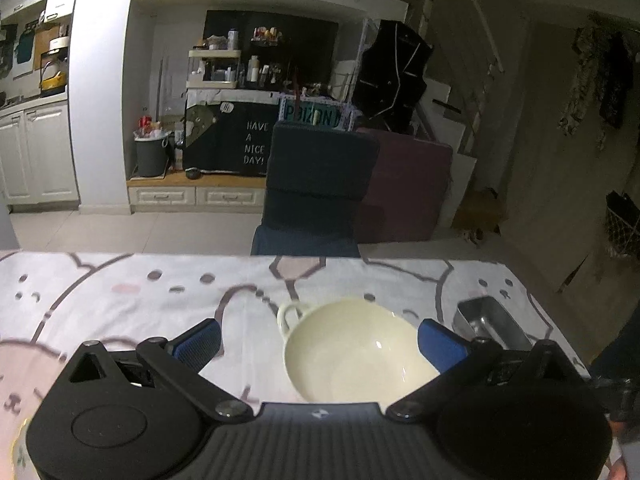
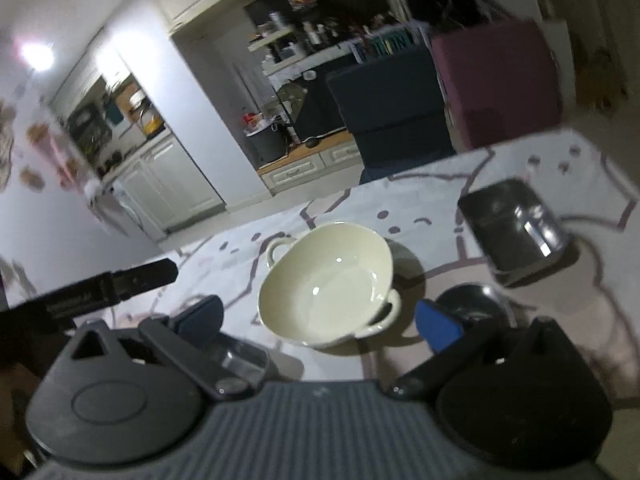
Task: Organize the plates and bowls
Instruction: 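Move both grippers to the rim of the cream two-handled bowl, then grasp the cream bowl rim with the left gripper while the right gripper grasps it too, lift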
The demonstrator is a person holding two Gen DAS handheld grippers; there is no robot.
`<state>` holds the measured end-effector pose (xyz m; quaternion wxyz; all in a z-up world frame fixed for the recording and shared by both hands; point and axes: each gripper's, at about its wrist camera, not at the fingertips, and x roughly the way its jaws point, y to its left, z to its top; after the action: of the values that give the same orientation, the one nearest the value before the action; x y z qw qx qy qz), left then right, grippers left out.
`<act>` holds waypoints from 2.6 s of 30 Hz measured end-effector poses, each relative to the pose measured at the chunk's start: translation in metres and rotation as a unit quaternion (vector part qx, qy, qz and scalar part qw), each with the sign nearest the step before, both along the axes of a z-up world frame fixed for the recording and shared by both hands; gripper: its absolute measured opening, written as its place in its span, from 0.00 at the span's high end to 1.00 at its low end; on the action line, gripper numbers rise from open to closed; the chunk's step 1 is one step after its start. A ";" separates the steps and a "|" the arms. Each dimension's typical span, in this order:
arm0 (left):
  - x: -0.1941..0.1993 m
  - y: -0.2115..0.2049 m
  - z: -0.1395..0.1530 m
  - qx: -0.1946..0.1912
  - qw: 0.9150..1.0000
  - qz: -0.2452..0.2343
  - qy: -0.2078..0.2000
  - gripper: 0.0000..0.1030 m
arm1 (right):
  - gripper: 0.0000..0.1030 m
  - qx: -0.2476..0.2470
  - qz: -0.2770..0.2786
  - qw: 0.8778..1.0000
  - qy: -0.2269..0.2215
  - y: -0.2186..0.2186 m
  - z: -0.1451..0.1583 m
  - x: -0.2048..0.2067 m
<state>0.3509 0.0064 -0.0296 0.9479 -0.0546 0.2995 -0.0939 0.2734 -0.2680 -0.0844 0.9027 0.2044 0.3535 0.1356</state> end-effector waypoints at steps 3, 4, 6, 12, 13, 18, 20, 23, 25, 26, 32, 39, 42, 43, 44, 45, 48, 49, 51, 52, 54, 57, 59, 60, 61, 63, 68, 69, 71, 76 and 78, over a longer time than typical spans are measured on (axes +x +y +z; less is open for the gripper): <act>0.019 0.004 -0.007 -0.001 1.000 0.007 -0.010 0.00 | 0.05 0.035 -0.011 0.999 0.039 -0.006 -0.019 0.021; 0.027 0.006 -0.011 -0.004 1.000 0.009 -0.010 0.00 | 0.08 0.049 -0.016 0.997 0.060 -0.010 -0.029 0.029; 0.041 0.012 -0.022 -0.008 1.000 0.017 -0.001 0.00 | 0.25 0.068 -0.029 0.993 0.093 -0.012 -0.043 0.037; 0.070 0.033 -0.048 -0.023 0.998 0.045 0.024 0.00 | 0.65 0.093 -0.060 0.981 0.162 -0.014 -0.084 0.060; 0.073 0.036 -0.050 -0.027 0.998 0.047 0.026 0.00 | 0.67 0.091 -0.065 0.979 0.169 -0.012 -0.089 0.062; 0.086 0.046 -0.061 -0.056 0.997 0.050 0.033 0.01 | 0.79 0.072 -0.065 0.983 0.155 -0.009 -0.097 0.073; 0.091 0.046 -0.064 -0.066 0.996 0.049 0.036 0.02 | 0.79 0.061 -0.066 0.984 0.152 -0.007 -0.096 0.076; 0.097 0.045 -0.068 -0.085 0.995 0.043 0.040 0.07 | 0.81 0.033 -0.068 0.988 0.133 -0.006 -0.094 0.081; 0.101 0.043 -0.071 -0.089 0.994 0.038 0.045 0.10 | 0.82 0.013 -0.071 0.990 0.123 -0.008 -0.090 0.087; 0.102 0.042 -0.073 -0.088 0.994 0.035 0.048 0.13 | 0.83 0.007 -0.074 0.990 0.119 -0.009 -0.089 0.091; 0.111 0.045 -0.087 -0.101 0.991 0.026 0.078 0.31 | 0.87 -0.008 -0.102 0.990 0.098 -0.017 -0.090 0.122; 0.121 0.049 -0.106 -0.125 0.983 0.026 0.129 0.59 | 0.89 -0.025 -0.098 0.992 0.078 -0.018 -0.090 0.150; 0.122 0.048 -0.112 -0.120 0.981 0.025 0.148 0.76 | 0.89 -0.029 -0.080 0.993 0.077 -0.017 -0.089 0.158; 0.122 0.048 -0.114 -0.116 0.981 0.028 0.151 0.81 | 0.89 -0.029 -0.075 0.994 0.077 -0.017 -0.089 0.159; 0.122 0.048 -0.114 -0.118 0.981 0.028 0.152 0.81 | 0.89 -0.030 -0.072 0.994 0.077 -0.016 -0.089 0.160; 0.121 0.049 -0.114 -0.118 0.981 0.029 0.153 0.82 | 0.89 -0.032 -0.069 0.994 0.076 -0.015 -0.088 0.161; 0.120 0.053 -0.113 -0.112 0.981 0.036 0.153 0.82 | 0.89 -0.040 -0.059 0.995 0.075 -0.009 -0.087 0.164; 0.119 0.055 -0.113 -0.114 0.981 0.038 0.154 0.82 | 0.89 -0.041 -0.052 0.995 0.078 -0.008 -0.086 0.165; 0.119 0.060 -0.113 -0.123 0.979 0.039 0.158 0.83 | 0.88 -0.041 -0.031 0.995 0.084 -0.007 -0.085 0.167; 0.120 0.061 -0.112 -0.126 0.979 0.039 0.158 0.84 | 0.88 -0.037 -0.018 0.995 0.088 -0.008 -0.085 0.168; 0.120 0.061 -0.111 -0.117 0.979 0.042 0.159 0.90 | 0.87 -0.030 -0.004 0.995 0.095 -0.011 -0.085 0.170; 0.119 0.061 -0.112 -0.115 0.980 0.041 0.157 0.90 | 0.80 -0.013 0.012 0.995 0.100 -0.016 -0.085 0.176; 0.119 0.061 -0.112 -0.114 0.980 0.041 0.157 0.90 | 0.65 -0.007 0.023 0.995 0.099 -0.016 -0.084 0.178; 0.119 0.061 -0.112 -0.113 0.980 0.040 0.156 0.90 | 0.55 -0.012 0.033 0.995 0.096 -0.012 -0.083 0.179; 0.119 0.061 -0.112 -0.113 0.980 0.039 0.156 0.90 | 0.53 -0.020 0.042 0.995 0.092 -0.009 -0.082 0.179; 0.118 0.062 -0.112 -0.115 0.980 0.038 0.157 0.90 | 0.50 -0.050 0.056 0.994 0.082 0.003 -0.081 0.179; 0.118 0.066 -0.112 -0.125 0.978 0.034 0.162 0.90 | 0.58 -0.094 0.054 0.991 0.079 0.018 -0.087 0.187; 0.118 0.066 -0.112 -0.125 0.978 0.033 0.164 0.90 | 0.69 -0.100 0.048 0.990 0.081 0.018 -0.088 0.189; 0.118 0.065 -0.111 -0.123 0.978 0.032 0.166 0.90 | 0.70 -0.097 0.039 0.990 0.090 0.013 -0.090 0.190; 0.120 0.068 -0.112 -0.146 0.973 0.040 0.175 0.89 | 0.70 -0.097 0.037 0.990 0.092 0.012 -0.089 0.188; 0.120 0.072 -0.114 -0.162 0.970 0.042 0.179 0.89 | 0.70 -0.095 0.034 0.991 0.094 0.012 -0.090 0.188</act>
<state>0.4706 0.0786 -0.1432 0.8606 -0.2360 0.4423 -0.0899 0.4615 -0.2558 -0.1740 0.8758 0.1178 0.4545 0.1122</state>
